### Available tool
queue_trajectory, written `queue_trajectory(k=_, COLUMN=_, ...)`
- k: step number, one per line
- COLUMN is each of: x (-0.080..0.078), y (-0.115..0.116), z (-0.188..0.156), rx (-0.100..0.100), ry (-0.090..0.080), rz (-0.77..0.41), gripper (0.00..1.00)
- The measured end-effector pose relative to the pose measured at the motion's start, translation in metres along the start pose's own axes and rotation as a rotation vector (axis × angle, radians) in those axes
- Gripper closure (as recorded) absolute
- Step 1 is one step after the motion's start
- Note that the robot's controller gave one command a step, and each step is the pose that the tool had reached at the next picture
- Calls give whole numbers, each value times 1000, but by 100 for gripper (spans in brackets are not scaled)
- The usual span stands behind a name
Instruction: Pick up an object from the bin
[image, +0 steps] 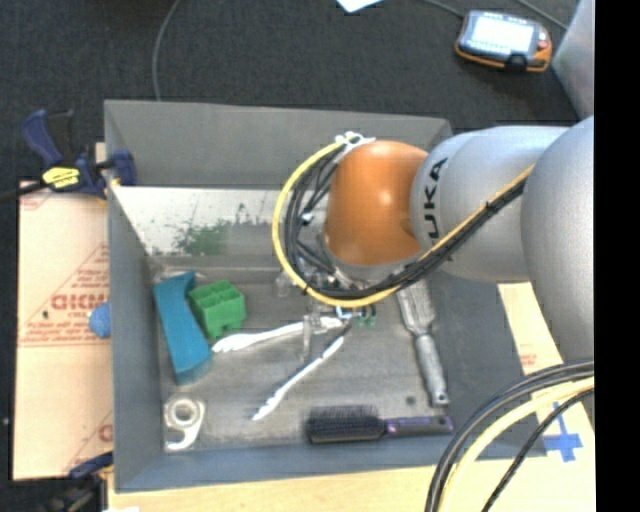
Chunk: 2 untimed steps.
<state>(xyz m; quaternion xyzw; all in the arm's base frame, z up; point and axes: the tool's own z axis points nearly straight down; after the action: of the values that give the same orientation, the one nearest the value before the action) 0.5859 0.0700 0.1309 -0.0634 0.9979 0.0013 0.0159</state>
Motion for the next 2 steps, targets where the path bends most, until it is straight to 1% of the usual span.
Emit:
queue_trajectory(k=1, x=102, y=30, z=58, rx=0, ry=33, rz=103, gripper=0)
queue_trajectory(k=2, x=81, y=26, z=58, rx=-1, ry=-13, rz=231, gripper=100)
